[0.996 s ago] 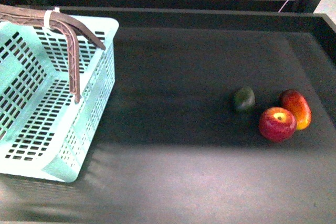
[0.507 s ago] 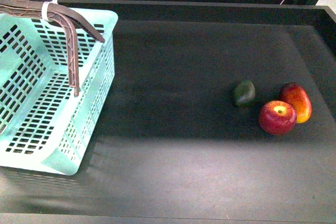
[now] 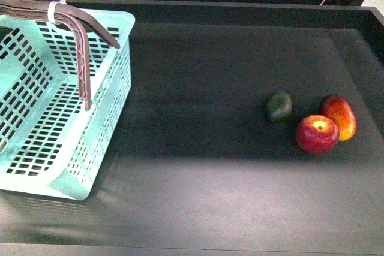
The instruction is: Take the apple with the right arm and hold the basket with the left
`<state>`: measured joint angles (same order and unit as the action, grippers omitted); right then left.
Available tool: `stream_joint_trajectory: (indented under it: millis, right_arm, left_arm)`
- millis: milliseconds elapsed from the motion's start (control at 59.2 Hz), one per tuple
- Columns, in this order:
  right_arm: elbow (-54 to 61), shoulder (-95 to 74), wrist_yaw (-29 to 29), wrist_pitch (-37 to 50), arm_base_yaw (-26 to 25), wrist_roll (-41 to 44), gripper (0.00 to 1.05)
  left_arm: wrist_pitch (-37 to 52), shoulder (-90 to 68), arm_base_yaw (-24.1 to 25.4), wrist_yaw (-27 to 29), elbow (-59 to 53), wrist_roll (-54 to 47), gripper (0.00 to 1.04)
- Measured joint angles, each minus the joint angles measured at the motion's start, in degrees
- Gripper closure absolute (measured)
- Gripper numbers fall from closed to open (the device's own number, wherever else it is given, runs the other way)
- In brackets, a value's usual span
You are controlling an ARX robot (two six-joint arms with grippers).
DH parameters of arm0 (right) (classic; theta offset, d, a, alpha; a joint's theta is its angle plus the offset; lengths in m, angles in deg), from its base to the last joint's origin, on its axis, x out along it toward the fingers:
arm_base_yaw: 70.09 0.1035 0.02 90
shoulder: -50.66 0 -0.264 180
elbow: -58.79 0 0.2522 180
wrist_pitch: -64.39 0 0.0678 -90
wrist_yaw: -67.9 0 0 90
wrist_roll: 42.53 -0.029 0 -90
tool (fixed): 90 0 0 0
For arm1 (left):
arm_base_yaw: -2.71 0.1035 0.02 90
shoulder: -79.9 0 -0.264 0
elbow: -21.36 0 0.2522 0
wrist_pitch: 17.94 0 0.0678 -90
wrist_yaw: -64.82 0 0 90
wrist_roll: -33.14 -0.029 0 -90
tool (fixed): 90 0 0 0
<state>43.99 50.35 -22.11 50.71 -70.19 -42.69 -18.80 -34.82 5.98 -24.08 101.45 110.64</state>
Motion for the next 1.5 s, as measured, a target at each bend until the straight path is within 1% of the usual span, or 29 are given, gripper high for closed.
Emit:
stream_joint_trajectory:
  millis: [17, 51, 101, 118, 253, 270, 287, 304, 321, 608, 878, 1148, 1368, 1503]
  right_arm:
    - [0.00, 0.00, 0.00, 0.00, 0.00, 0.00, 0.09]
    - [0.00, 0.00, 0.00, 0.00, 0.00, 0.00, 0.09]
    - [0.00, 0.00, 0.00, 0.00, 0.00, 0.00, 0.09]
    - [0.00, 0.00, 0.00, 0.00, 0.00, 0.00, 0.09]
    - [0.00, 0.00, 0.00, 0.00, 0.00, 0.00, 0.09]
    - [0.00, 0.00, 0.00, 0.00, 0.00, 0.00, 0.09]
    - [0.00, 0.00, 0.00, 0.00, 0.00, 0.00, 0.09]
    - [0.00, 0.00, 0.00, 0.00, 0.00, 0.00, 0.09]
    - [0.00, 0.00, 0.00, 0.00, 0.00, 0.00, 0.09]
    - [0.00, 0.00, 0.00, 0.00, 0.00, 0.00, 0.09]
    - [0.00, 0.00, 0.00, 0.00, 0.00, 0.00, 0.09]
    - [0.00, 0.00, 0.00, 0.00, 0.00, 0.00, 0.09]
    - [0.00, 0.00, 0.00, 0.00, 0.00, 0.00, 0.09]
    - [0.00, 0.00, 0.00, 0.00, 0.00, 0.00, 0.09]
  left_arm:
    - [-0.31, -0.52, 0.31, -0.02, 0.26, 0.20, 0.37]
    - [-0.70, -0.90, 0.61, -0.02, 0.52, 0.35, 0.44]
    - [-0.85, -1.03, 0.87, -0.02, 0.52, 0.44, 0.50]
    - [-0.90, -1.05, 0.96, -0.04, 0.55, 0.48, 0.55]
    - [-0.94, -1.05, 1.07, -0.22, 0.79, 0.66, 0.75]
    - [-0.96, -1.05, 1.07, -0.35, 0.79, 0.72, 0.80]
    - [-0.98, -1.05, 1.07, -0.39, 0.79, 0.76, 0.81]
    - [-1.14, -1.05, 1.05, -0.63, 0.79, 0.85, 0.87]
    - [-1.27, -1.05, 1.01, -0.66, 0.79, 1.49, 0.90]
    - [-2.84, 0.55, 0.31, -1.42, 0.13, 1.03, 0.90]
    - [-3.17, 8.76, -3.26, -3.91, -3.17, -0.33, 0.90]
    - [-4.94, 17.16, -9.35, -4.74, -3.30, -3.34, 0.90]
    - [-7.89, 18.05, -16.26, -5.27, -2.03, -4.87, 0.90]
    - [-9.14, 18.08, -19.61, -5.55, -1.05, -5.95, 0.90]
